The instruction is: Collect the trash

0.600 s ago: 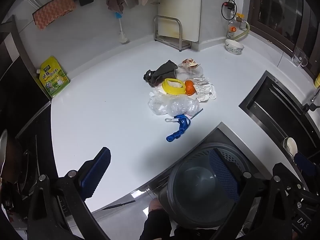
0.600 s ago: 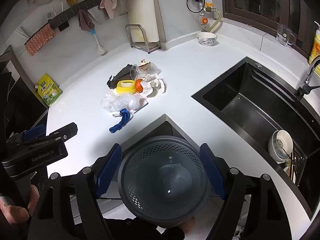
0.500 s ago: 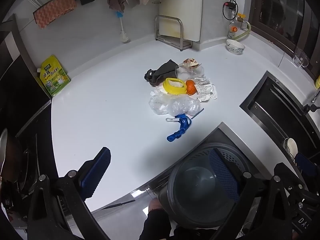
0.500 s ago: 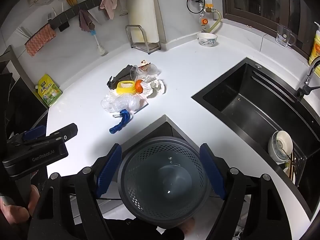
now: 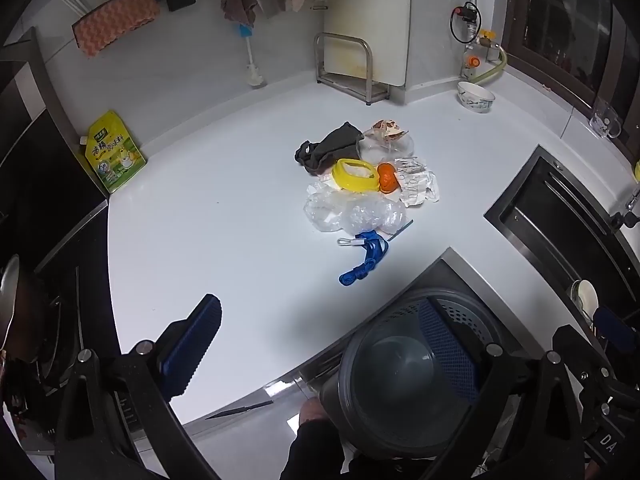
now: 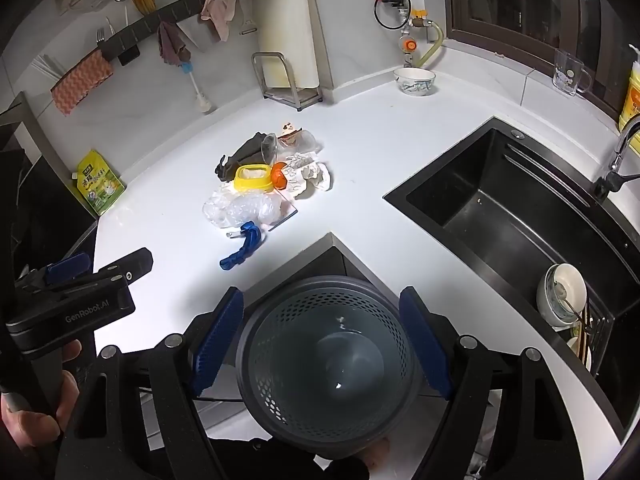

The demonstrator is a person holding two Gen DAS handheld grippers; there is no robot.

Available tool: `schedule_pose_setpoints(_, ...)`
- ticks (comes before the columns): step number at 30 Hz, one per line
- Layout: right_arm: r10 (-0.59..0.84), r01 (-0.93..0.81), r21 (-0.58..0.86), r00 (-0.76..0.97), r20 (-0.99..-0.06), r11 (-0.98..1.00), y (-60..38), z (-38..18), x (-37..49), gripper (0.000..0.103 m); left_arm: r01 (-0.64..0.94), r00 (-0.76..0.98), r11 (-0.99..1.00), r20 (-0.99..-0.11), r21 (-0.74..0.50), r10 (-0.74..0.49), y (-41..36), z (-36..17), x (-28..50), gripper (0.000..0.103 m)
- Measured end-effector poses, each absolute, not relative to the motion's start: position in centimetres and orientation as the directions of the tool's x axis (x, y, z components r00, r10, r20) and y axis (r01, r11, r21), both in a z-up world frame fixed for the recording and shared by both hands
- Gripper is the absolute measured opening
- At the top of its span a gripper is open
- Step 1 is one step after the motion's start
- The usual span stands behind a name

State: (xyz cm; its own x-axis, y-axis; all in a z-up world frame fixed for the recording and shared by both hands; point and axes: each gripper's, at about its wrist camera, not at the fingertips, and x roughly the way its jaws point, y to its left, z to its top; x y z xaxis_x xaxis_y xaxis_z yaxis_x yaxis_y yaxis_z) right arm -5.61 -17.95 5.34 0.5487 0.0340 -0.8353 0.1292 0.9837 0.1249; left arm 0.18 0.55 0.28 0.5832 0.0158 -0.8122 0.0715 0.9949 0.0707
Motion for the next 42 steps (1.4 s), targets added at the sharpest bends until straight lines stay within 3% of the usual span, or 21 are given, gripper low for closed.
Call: schedule_pose_setpoints(42,0.041,0.122,0.13,0.555,-0.831,0.984,-17.8,4.9,-6.5,0.076,0.054,0.598,0.996,-0.801,0.075,0.028,1.4,0.8,-0.2,0.097)
